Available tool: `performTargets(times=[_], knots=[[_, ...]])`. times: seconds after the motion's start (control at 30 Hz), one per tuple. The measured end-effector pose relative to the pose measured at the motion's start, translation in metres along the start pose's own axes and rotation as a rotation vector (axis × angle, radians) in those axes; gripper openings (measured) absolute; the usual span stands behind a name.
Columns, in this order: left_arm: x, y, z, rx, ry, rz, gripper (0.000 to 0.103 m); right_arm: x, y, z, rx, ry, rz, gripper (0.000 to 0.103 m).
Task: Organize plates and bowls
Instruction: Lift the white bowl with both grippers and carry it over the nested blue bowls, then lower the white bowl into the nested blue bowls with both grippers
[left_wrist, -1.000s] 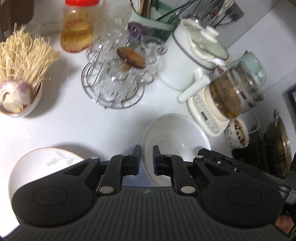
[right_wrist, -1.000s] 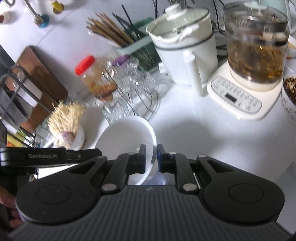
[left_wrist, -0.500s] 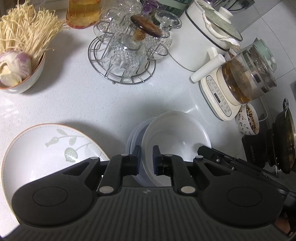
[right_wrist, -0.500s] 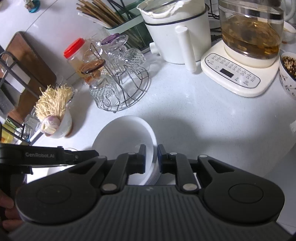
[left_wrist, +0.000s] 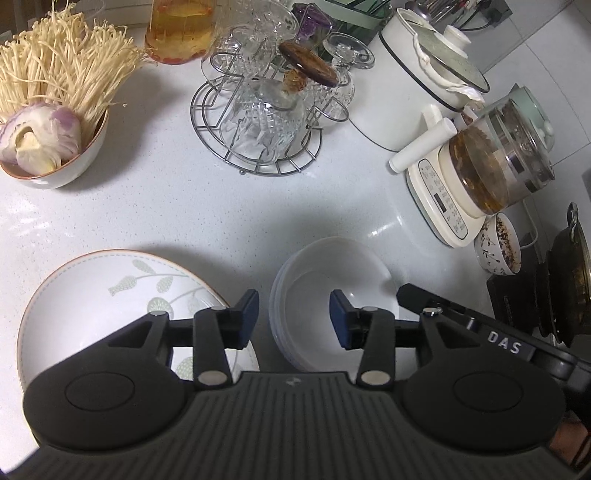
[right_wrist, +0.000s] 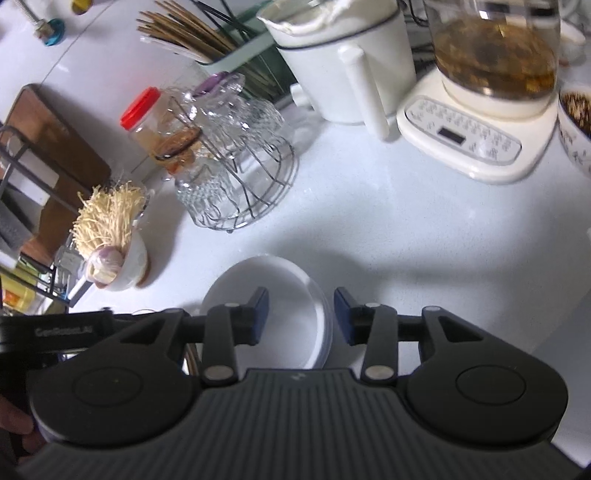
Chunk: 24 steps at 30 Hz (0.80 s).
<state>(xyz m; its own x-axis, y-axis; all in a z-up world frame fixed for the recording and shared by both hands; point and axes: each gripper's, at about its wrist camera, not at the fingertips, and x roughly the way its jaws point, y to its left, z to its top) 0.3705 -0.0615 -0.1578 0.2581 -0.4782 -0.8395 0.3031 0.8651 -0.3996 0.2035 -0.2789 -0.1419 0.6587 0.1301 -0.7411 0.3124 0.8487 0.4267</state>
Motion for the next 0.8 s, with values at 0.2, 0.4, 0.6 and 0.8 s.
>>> performTargets(times=[0.2, 0.4, 0.6, 0.8], knots=[[0.006, 0.001, 0.001, 0.024, 0.004, 0.006, 0.049, 0.024, -0.014, -0.009, 0.105, 0.058, 0.02, 0.042], [0.014, 0.0, 0.002, 0.075, 0.011, 0.009, 0.052, 0.045, -0.022, -0.021, 0.186, 0.114, 0.031, 0.039], [0.018, -0.006, 0.002, 0.135, 0.022, -0.005, 0.058, 0.05, -0.031, -0.033, 0.284, 0.119, 0.027, 0.024], [0.023, -0.011, -0.001, 0.192, 0.029, -0.014, 0.064, 0.045, -0.035, -0.042, 0.327, 0.096, 0.006, 0.019]])
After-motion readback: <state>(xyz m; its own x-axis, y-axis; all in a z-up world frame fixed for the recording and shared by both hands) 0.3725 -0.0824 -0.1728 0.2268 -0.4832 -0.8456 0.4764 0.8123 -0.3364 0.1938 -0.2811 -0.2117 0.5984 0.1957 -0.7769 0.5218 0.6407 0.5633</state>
